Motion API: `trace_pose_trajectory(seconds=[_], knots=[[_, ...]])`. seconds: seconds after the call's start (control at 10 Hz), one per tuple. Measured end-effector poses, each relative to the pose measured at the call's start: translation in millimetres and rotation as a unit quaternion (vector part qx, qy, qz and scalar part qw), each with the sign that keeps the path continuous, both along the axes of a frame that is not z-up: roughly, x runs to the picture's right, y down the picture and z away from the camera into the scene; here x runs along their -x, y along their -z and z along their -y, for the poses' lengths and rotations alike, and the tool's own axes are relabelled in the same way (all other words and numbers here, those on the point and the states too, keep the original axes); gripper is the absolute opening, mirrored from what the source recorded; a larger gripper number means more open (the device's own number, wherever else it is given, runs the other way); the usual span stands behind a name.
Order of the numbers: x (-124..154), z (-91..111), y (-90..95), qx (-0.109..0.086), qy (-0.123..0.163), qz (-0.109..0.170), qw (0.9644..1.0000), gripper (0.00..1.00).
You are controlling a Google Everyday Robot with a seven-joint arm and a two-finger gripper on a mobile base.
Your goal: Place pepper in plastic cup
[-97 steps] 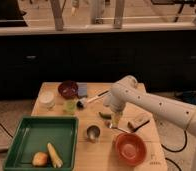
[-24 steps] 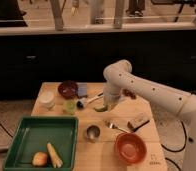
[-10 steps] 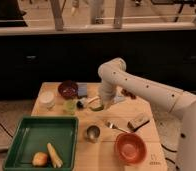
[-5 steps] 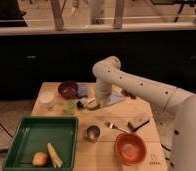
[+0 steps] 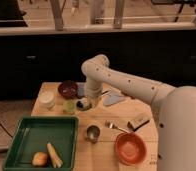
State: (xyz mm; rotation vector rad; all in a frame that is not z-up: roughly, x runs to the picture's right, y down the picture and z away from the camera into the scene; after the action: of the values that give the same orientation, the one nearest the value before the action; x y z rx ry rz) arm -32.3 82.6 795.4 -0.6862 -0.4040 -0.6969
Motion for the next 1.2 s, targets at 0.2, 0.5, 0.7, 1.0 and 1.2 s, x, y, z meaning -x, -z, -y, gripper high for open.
trace_pose_trajectory(seconds=[0.2,0.5,0.7,1.0,1.2], knots=[[28,3,0.8,0.006,0.026,0.025,0.9994,0.05],[65,4,3.1,0.019,0.061,0.060,0.9961,0.05],[75,3,2.2,0.026,0.075,0.073,0.9941,0.05],[95,4,-0.7,0.036,0.100,0.094,0.9899,0.05],[105,6,-3.6,0.041,0.113,0.105,0.9872,0.05]])
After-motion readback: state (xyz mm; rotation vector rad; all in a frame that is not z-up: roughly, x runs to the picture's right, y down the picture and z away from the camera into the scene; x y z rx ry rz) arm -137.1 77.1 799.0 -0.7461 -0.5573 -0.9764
